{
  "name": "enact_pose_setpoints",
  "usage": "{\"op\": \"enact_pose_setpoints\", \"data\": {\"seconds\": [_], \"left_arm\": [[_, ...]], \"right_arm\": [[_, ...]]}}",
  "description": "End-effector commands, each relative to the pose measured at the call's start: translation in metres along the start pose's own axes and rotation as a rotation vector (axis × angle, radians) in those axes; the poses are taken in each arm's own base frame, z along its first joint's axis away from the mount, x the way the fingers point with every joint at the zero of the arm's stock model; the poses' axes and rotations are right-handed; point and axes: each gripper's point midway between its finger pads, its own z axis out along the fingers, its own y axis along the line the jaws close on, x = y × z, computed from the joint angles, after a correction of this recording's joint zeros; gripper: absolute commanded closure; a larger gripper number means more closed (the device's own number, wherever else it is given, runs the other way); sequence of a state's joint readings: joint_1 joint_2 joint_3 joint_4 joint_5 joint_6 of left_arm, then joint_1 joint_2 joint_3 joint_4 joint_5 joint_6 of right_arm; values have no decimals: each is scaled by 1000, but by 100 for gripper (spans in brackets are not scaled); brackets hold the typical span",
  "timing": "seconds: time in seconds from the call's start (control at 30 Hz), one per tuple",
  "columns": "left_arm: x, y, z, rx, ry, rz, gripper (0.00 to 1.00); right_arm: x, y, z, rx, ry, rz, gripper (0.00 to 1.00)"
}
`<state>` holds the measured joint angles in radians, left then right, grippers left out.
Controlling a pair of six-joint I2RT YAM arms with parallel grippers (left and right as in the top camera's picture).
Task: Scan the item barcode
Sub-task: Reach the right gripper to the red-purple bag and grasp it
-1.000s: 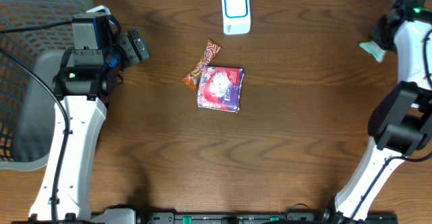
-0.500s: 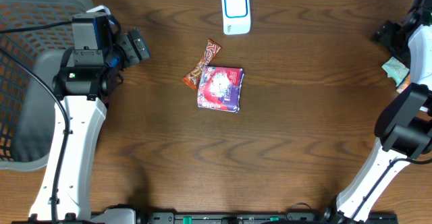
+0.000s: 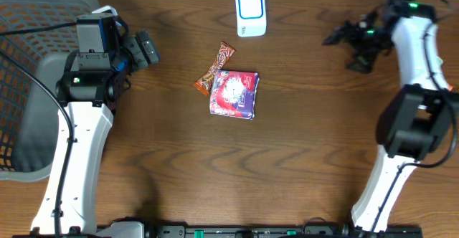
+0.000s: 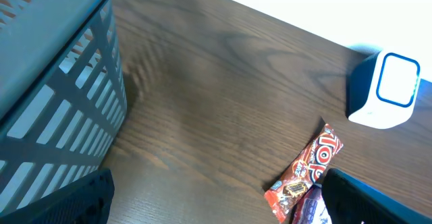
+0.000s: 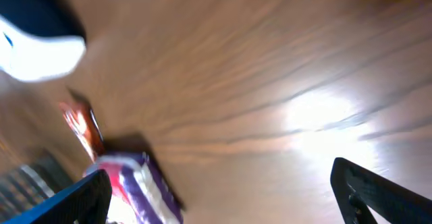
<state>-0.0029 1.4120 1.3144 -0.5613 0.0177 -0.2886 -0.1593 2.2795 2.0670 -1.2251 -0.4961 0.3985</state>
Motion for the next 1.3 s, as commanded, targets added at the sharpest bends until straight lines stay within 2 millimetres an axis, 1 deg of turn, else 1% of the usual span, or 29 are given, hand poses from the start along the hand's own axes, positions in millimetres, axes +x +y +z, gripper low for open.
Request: {"op": "enact_pose_setpoints", "data": {"seconds": [0.0, 0.07, 0.2, 0.23, 0.33, 0.37, 0.6, 0.67, 0.8, 0.9, 0.97, 1.1, 1.27], "left_arm": [[-4, -1, -1, 0, -8, -5, 2], [-4, -1, -1, 0, -8, -5, 2], [-4, -1, -1, 0, -8, -5, 2], [-4, -1, -1, 0, -8, -5, 2], [-4, -1, -1, 0, -8, -5, 2], [-4, -1, -1, 0, -8, -5, 2], [-4, -1, -1, 0, -8, -5, 2], [-4, -1, -1, 0, -8, -5, 2], [-4, -1, -1, 0, -8, -5, 2], [-4, -1, -1, 0, -8, -5, 2], [-4, -1, -1, 0, -8, -5, 2], [-4, -1, -1, 0, -8, -5, 2], [-4, -1, -1, 0, -8, -5, 2]], "right_arm": [[25, 21, 20, 100, 30, -88, 1], [35, 29, 30, 158, 27, -140, 1], [48, 43, 46, 286, -14, -246, 1], [54, 49, 51, 313, -17, -279, 1], [73, 68, 63, 311, 1, -339, 1], [77, 75, 66, 304, -3, -359, 1], [96, 126, 90, 245, -66, -499, 1], [99, 133, 93, 261, -90, -529, 1], [114, 137, 98, 264, -64, -552, 1], [133, 145, 105, 208, 3, -558, 1], [142, 145, 108, 196, 33, -560, 1], [159, 138, 120, 195, 97, -559, 1], [167, 122, 124, 232, 138, -540, 1]]}}
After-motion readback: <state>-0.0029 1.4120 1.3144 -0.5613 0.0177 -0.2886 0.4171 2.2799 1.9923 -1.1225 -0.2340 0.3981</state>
